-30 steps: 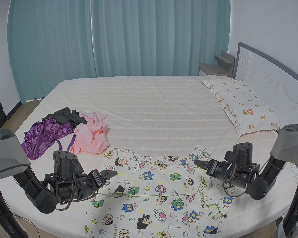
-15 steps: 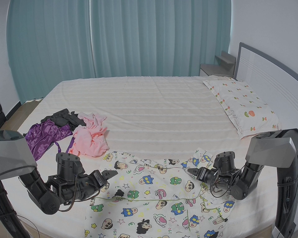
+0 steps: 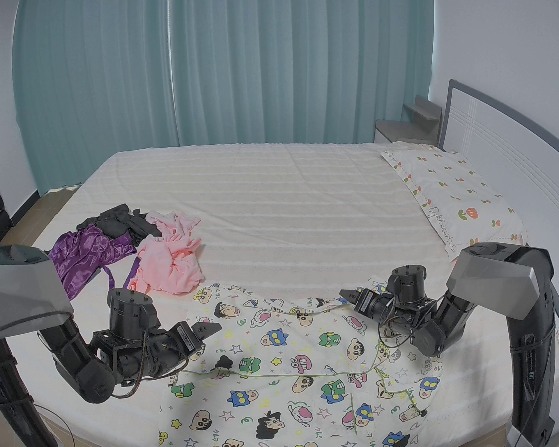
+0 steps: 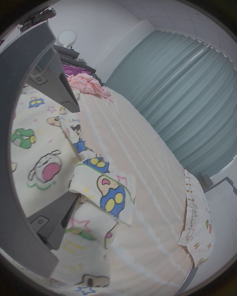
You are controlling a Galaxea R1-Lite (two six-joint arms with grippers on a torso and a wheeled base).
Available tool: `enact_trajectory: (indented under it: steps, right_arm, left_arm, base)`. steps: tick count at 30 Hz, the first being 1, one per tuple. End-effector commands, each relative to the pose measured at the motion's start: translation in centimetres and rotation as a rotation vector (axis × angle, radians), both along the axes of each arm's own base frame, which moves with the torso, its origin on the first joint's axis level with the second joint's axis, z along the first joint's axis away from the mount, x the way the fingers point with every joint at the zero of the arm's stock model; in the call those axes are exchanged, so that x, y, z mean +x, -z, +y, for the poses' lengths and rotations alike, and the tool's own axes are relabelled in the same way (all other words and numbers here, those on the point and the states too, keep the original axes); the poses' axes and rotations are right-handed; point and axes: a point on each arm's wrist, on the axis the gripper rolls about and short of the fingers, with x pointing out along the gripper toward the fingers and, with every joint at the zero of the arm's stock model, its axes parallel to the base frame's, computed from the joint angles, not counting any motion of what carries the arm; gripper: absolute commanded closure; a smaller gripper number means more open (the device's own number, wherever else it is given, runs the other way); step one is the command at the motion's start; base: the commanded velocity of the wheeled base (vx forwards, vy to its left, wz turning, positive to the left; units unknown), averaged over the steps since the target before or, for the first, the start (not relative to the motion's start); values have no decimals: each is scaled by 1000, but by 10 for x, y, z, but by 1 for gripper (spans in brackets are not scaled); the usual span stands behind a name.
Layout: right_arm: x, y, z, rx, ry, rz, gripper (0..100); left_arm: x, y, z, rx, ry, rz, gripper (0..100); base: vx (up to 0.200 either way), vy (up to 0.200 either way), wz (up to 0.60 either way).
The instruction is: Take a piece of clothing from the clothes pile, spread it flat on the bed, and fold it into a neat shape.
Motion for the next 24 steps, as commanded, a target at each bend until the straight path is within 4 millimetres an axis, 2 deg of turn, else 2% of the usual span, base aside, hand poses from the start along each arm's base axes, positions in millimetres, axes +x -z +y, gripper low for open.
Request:
enact_trajectory:
  steps: [1,3,5,11,16,19,24]
  right_arm:
    - [28,-5,0,37,24,-90,0]
    - [34,-12,0,51,30,-123,0]
    - [47,-23,-2,97,53,-205,0]
    - [67,-14,-7,102,123,-265,0]
    - [68,-7,-9,88,141,-257,0]
    - [68,-4,-24,67,169,-235,0]
    - [69,-3,-37,23,181,-204,0]
  left_arm:
    - [1,5,0,7,-1,16,0]
    - [1,5,0,7,-1,15,0]
    - [1,5,0,8,-1,17,0]
    - [2,9,0,9,-4,22,0]
    - [3,10,0,12,-9,22,0]
    - [3,10,1,13,-12,22,0]
    - [3,10,1,13,-12,22,0]
  base:
    - [0,0,0]
    - [0,0,0]
    - [0,0,0]
    - [0,0,0]
    - [0,0,0]
    - [0,0,0]
    - [0,0,0]
